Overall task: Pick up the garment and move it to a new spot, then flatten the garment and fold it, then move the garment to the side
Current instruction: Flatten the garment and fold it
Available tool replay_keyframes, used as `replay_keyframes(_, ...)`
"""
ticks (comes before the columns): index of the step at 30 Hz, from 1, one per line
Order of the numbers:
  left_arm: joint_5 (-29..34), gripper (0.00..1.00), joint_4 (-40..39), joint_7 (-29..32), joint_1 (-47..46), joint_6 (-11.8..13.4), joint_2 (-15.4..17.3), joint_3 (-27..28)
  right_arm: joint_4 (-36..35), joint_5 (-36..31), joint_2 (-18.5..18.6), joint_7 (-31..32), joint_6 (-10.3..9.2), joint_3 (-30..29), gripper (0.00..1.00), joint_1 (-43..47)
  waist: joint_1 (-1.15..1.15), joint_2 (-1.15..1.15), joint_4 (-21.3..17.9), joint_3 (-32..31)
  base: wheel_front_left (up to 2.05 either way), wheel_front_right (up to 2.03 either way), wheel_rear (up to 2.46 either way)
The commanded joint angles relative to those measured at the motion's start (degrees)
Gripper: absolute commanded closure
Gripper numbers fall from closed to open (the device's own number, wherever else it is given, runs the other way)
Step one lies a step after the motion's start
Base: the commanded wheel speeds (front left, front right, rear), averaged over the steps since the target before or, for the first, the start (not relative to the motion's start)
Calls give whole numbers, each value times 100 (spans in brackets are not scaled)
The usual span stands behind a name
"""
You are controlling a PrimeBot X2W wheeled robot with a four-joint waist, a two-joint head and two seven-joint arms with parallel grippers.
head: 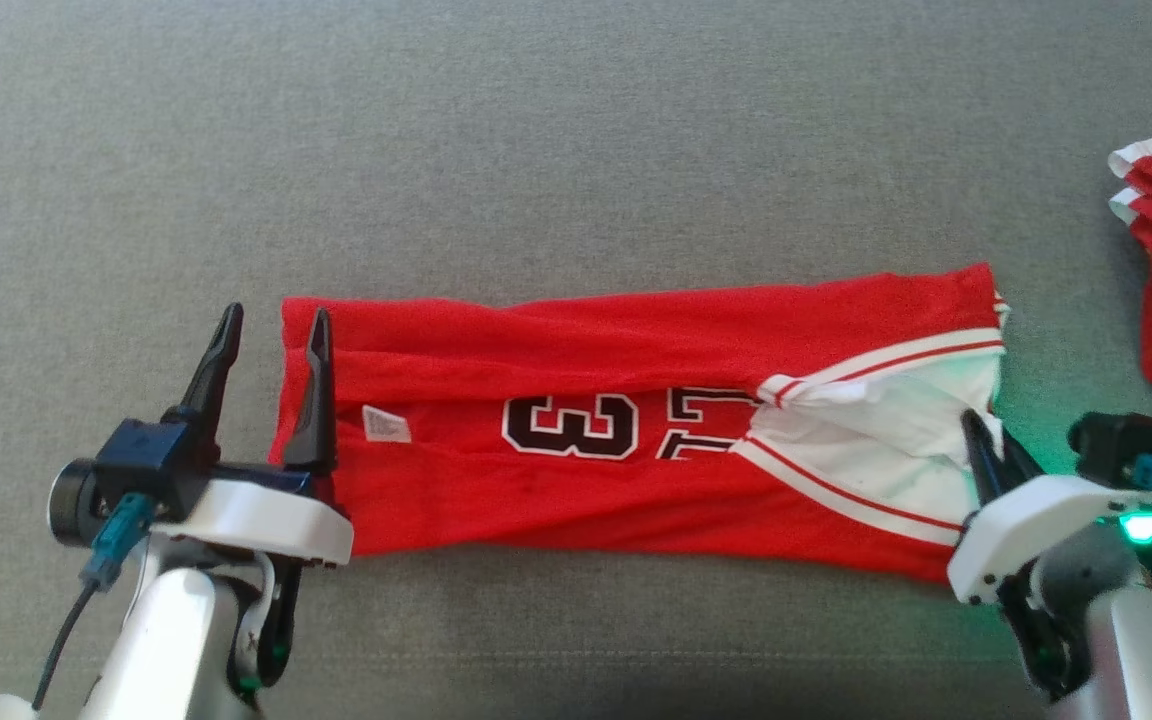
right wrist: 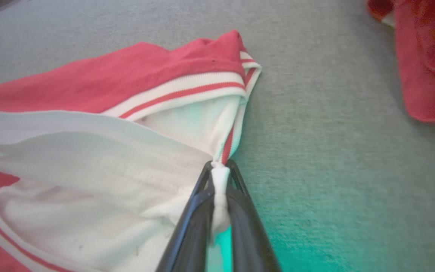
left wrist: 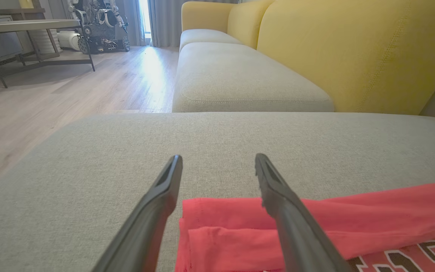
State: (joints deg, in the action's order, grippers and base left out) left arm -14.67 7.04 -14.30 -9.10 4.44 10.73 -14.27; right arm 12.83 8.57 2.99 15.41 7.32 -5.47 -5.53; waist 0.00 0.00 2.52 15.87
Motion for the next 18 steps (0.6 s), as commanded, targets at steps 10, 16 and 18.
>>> replay_keyframes(10, 69, 0, -255, -69, -81, -4, 58, 305, -648, -61, 424, 189, 17, -477, 100, 315, 0, 0, -161, -24, 0, 0, 0)
replay_keyframes(16, 54, 0, -226, -70, -17, -3, 57, 346, -1169, 126, 521, 313, 17, -54, 100, 274, 0, 0, -272, -160, 0, 0, 0)
replay_keyframes(18, 40, 0, -219, -70, 10, -9, 49, 351, -1440, 158, 555, 408, 17, 148, 100, 235, 0, 0, -301, -228, 0, 0, 0)
